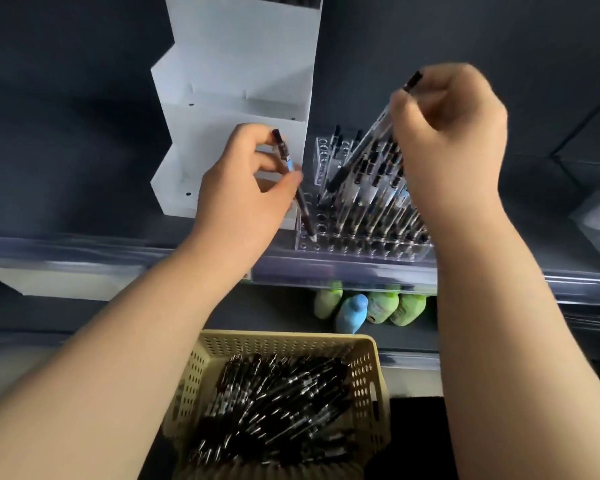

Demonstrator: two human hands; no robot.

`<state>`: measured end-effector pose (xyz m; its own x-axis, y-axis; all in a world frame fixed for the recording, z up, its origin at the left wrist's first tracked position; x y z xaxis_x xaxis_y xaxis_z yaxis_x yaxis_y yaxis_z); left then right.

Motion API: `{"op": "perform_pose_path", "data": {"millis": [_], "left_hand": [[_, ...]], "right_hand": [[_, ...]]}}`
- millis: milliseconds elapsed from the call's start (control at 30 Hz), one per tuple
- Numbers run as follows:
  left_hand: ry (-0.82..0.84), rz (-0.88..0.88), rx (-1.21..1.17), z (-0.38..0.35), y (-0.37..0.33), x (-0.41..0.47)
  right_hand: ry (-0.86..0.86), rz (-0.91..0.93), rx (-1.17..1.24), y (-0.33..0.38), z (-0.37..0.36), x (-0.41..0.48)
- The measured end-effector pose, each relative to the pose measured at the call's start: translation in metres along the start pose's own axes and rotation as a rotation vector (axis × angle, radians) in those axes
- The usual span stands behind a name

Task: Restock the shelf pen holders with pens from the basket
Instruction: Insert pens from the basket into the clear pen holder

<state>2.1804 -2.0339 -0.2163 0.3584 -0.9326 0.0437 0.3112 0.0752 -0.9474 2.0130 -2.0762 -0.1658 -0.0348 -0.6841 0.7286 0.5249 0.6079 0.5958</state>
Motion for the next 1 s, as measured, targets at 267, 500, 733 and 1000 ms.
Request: {"op": "perform_pose_path", "data": {"millis": [267, 500, 733, 1000], "left_hand": [[0.012, 0.029, -0.235, 0.004, -0.001, 0.014], [-0.023, -0.013, -0.171, 0.000, -0.003, 0.012], [-0.045, -0.059, -0.120, -0.002, -0.005, 0.011], [-0.078, -0.149, -0.019, -0.010, -0.006, 0.007]], "right_hand": [[0.208, 0.085, -0.183, 0.001, -0.014, 0.000], [0.362, 0.089, -0.325, 0.000, -0.028, -0.004], [0.389, 0.143, -0.411, -0.004, -0.029, -0.008], [0.374, 0.264, -0.525, -0.008, -0.032, -0.010]]}}
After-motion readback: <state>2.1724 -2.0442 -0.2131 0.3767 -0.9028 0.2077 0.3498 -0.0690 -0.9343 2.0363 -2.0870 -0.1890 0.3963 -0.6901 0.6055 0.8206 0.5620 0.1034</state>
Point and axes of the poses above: each hand's wrist, its own x-axis towards the middle knuckle, its own z-axis out of the back of the hand, y = z × x, the point moved 2 cm from there along x, towards the middle knuckle, and after that the axes turned 15 degrees about z, right-handed, at the moved point
